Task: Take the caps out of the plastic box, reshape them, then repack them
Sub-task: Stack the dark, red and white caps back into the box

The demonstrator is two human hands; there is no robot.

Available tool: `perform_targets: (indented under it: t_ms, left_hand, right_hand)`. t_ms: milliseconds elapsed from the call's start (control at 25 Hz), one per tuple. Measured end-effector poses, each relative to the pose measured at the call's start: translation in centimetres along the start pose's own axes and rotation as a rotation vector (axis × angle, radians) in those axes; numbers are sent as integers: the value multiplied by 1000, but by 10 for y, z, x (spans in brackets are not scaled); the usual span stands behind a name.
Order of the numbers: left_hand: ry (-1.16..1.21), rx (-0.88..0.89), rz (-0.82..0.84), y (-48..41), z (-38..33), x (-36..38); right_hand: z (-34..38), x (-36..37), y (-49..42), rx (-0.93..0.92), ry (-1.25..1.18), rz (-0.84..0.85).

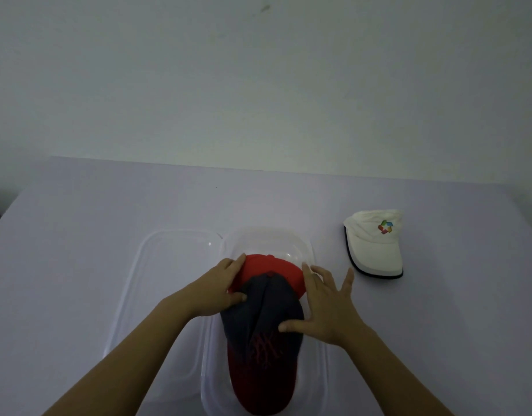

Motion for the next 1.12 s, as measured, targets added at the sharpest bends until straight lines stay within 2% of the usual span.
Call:
perform_targets:
  t_ms: [280, 400, 480, 560, 640, 840, 1000, 1120]
  left_hand:
    - [-80, -37, -69, 1, -4, -4]
    - [13, -21, -250, 5, -18, -19]
    - [69, 22, -402, 6, -40, -29]
    - [127, 71, -477, 1, -70, -29]
    - [190, 107, -487, -14, -102, -21]
    - [395, 100, -388, -78, -165, 14]
    - [543, -33, -376, -142, -189, 36]
    - [578, -109, -397, -179, -189, 41]
  right_hand:
    - [0, -1, 4, -17, -46, 5]
    - [-9, -5, 12, -45, -267, -86]
    - [-21, -8, 15, -20, -418, -161]
    - [-41, -11, 18, 28, -503, -226]
    - [-67, -15, 20, 85, -542, -283]
    - [-144, -22, 29, 261, -623, -396]
    - [-206, -19, 24, 377, -767, -394]
    - [-236, -8, 13, 505, -1031, -289]
Point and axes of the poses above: each hand's wrist, its own y-axis away from the middle knuckle, its own x-axis out of the palm, z = x × y, the point moved 5 cm from there along -y, towards the middle knuckle, and after that the axes turned 1 degree about -y, right-handed, at the moved point
